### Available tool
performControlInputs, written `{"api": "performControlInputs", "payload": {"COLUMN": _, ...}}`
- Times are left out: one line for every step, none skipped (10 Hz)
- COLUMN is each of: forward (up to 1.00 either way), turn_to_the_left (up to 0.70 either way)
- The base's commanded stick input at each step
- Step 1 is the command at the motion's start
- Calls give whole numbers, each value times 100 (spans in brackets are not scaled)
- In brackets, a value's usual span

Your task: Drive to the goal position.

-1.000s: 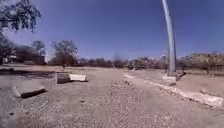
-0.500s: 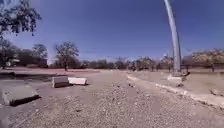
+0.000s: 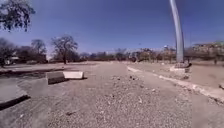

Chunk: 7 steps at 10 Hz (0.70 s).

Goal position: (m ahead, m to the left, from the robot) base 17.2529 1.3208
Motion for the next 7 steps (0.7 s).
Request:
{"api": "performControlInputs", "payload": {"forward": 69, "turn_to_the_left": 0}}
{"api": "performControlInputs", "payload": {"forward": 69, "turn_to_the_left": 0}}
{"api": "performControlInputs", "payload": {"forward": 69, "turn_to_the_left": 0}}
{"api": "performControlInputs", "payload": {"forward": 70, "turn_to_the_left": 0}}
{"api": "performControlInputs", "payload": {"forward": 70, "turn_to_the_left": -10}}
{"api": "performControlInputs", "payload": {"forward": 70, "turn_to_the_left": -22}}
{"api": "performControlInputs", "payload": {"forward": 70, "turn_to_the_left": -35}}
